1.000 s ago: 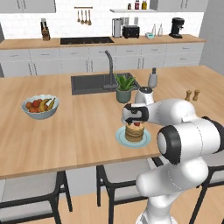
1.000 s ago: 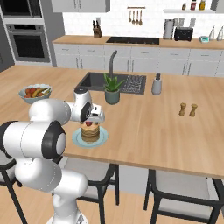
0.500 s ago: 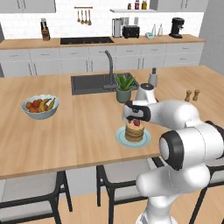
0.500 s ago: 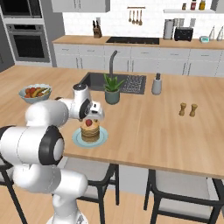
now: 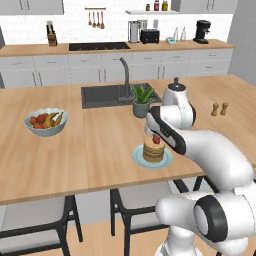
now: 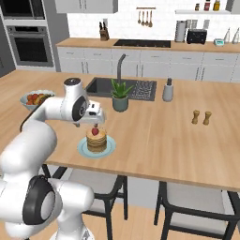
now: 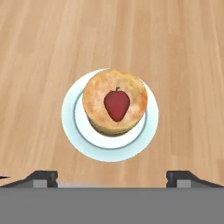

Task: Take the strawberry from the fridge and place it on top of the pancake, located on the dining counter.

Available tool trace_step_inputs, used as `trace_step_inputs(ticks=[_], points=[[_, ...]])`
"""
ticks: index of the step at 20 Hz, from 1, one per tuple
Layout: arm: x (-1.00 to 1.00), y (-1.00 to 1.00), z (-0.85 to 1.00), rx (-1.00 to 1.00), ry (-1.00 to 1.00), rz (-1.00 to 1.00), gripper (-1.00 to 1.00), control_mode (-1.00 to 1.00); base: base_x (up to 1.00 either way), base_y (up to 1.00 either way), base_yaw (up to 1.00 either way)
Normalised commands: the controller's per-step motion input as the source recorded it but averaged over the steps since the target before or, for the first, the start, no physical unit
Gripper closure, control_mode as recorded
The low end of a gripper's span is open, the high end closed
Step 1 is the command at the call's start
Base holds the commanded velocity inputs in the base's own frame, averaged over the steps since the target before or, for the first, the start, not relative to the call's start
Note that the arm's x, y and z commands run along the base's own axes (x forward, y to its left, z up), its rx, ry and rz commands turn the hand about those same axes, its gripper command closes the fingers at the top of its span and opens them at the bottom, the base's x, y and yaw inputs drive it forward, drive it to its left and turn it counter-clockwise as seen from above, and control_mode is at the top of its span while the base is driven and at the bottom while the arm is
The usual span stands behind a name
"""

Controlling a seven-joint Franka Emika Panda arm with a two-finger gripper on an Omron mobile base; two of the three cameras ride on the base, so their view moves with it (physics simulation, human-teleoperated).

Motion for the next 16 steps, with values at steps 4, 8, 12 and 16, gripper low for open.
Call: trace_step_inputs(ticks=[4,8,12,16], points=[[-1.0,0.39,0.53,-0.13,0.0,0.05,-1.0,-1.0,0.0,0.0,0.0],[-1.0,0.66,0.31,-0.15,0.0,0.09,-1.0,-1.0,0.0,0.0,0.0],[-1.0,0.9,0.14,-0.19,0.0,0.12,-1.0,-1.0,0.0,0.0,0.0],[-1.0,1.0,0.06,-0.24,0.0,0.13,-1.0,-1.0,0.0,0.0,0.0]])
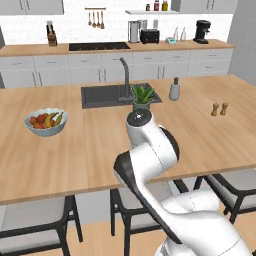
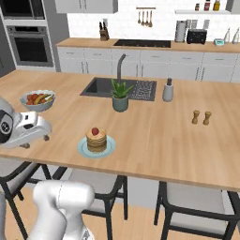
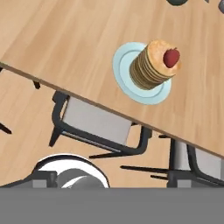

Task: Take the strawberry from the fridge and place it on top of the pancake, located on the dining counter.

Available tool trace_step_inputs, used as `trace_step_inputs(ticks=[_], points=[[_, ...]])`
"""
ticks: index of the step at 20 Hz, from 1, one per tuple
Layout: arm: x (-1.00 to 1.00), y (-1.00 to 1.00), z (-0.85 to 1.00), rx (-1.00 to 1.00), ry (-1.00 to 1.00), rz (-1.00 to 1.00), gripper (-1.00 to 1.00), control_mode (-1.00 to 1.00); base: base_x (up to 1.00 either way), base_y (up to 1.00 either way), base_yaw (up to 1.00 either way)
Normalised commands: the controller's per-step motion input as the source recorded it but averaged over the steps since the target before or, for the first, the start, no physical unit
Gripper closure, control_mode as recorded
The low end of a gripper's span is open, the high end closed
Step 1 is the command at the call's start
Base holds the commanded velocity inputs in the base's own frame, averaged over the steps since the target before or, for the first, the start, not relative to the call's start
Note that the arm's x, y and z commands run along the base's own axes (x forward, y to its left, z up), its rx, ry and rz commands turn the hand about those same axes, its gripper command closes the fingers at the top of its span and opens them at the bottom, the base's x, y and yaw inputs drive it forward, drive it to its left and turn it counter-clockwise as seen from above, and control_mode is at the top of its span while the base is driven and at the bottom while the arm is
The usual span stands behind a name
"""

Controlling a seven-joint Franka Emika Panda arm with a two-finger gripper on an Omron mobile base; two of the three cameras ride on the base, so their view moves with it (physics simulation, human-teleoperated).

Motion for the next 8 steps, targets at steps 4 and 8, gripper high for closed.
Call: trace_step_inputs(ticks=[4,8], points=[[-0.85,0.73,0.0,-0.19,-0.01,0.13,-1.0,-1.0,0.0,0.0,0.0],[-0.45,0.28,-0.03,-0.11,-0.01,0.08,-1.0,-1.0,0.0,0.0,0.0]])
